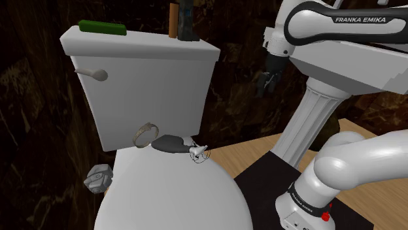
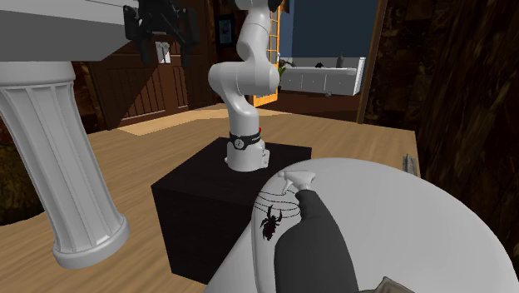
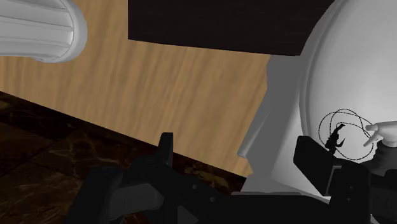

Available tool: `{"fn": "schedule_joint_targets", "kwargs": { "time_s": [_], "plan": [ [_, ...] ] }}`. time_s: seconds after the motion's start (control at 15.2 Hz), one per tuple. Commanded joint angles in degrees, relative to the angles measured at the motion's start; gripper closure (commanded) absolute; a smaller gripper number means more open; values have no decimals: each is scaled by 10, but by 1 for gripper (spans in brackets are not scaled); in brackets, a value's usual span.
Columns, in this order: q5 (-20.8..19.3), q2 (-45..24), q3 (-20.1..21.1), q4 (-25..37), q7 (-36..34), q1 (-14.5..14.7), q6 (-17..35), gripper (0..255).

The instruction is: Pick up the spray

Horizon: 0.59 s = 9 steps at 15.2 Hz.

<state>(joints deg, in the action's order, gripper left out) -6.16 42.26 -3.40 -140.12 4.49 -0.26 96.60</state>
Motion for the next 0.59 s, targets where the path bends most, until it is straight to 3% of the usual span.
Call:
{"fn": "schedule_joint_targets", "kwargs": {
  "time_s": [0.0,0.53],
  "plan": [
    [0,0,0,0,0,0,0,0],
    [63,-113,69,16,-90,40,43,0]
  ]
}}
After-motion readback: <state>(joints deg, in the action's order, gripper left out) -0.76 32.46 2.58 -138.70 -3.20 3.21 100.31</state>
